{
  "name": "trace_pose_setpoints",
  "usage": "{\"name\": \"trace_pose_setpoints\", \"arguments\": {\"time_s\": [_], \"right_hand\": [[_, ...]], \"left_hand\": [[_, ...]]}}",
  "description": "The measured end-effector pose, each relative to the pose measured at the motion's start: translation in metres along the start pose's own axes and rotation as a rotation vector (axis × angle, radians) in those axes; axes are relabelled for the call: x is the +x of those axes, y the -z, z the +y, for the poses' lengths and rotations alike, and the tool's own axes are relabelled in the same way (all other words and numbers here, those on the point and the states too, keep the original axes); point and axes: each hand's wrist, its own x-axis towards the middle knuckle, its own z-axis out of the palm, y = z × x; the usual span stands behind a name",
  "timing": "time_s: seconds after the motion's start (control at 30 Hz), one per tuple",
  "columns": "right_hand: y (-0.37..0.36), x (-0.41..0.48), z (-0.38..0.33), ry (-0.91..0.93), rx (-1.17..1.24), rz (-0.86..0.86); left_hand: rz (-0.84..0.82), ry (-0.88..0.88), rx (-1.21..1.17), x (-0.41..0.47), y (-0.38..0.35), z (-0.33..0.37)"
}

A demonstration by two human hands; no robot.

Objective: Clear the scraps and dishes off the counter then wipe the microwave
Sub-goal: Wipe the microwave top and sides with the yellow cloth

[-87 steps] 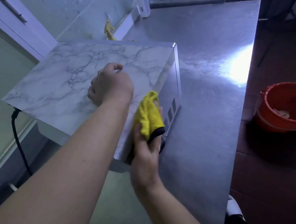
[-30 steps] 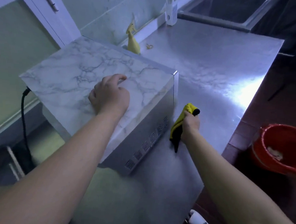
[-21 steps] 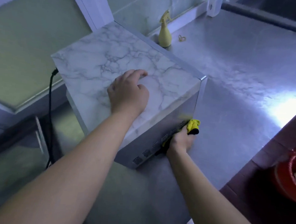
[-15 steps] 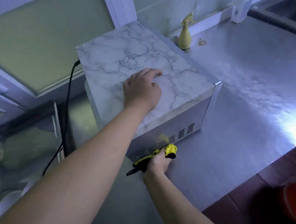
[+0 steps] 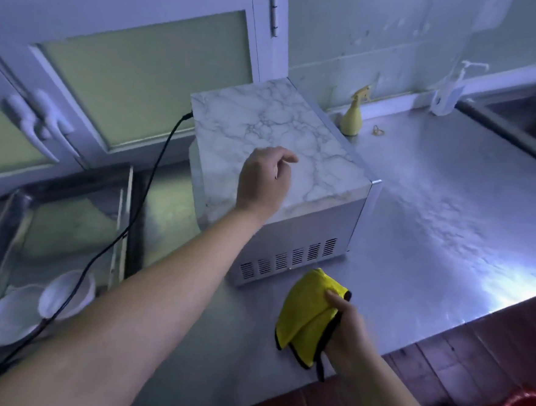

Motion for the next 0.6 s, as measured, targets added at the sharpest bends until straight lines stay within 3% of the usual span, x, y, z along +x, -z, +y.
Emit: {"name": "trace_pose_setpoints", "arguments": {"time_s": [0.07, 0.1, 0.2, 0.27, 0.33, 0.47, 0.6], "right_hand": [[0.023, -0.009, -0.010, 0.078, -0.021, 0.067], [0.030, -0.014, -0.013, 0.106, -0.037, 0.101], [0.033, -0.030, -0.011, 0.232, -0.110, 0.198], [0.021, -0.042, -0.005, 0.439, -0.228, 0.216], [0.004, -0.057, 0.006, 0.620, -0.405, 0.185], [-0.011, -0.073, 0.035, 0.853, -0.822, -0.102], [-0.002, -0.084, 0.034, 0.832, -0.971, -0.194]], "left_hand": [[0.053, -0.078, -0.119, -0.052, 0.008, 0.007], [0.013, -0.031, -0.199, -0.080, 0.009, 0.008], [-0.353, 0.404, -0.447, -0.149, 0.002, 0.011], [-0.645, 0.689, -0.606, -0.177, -0.001, 0.016], [-0.798, 0.824, -0.846, -0.190, 0.001, 0.022], [-0.703, 0.857, -1.249, -0.198, 0.010, 0.019], [-0.634, 0.835, -1.256, -0.205, 0.023, -0.002]]}}
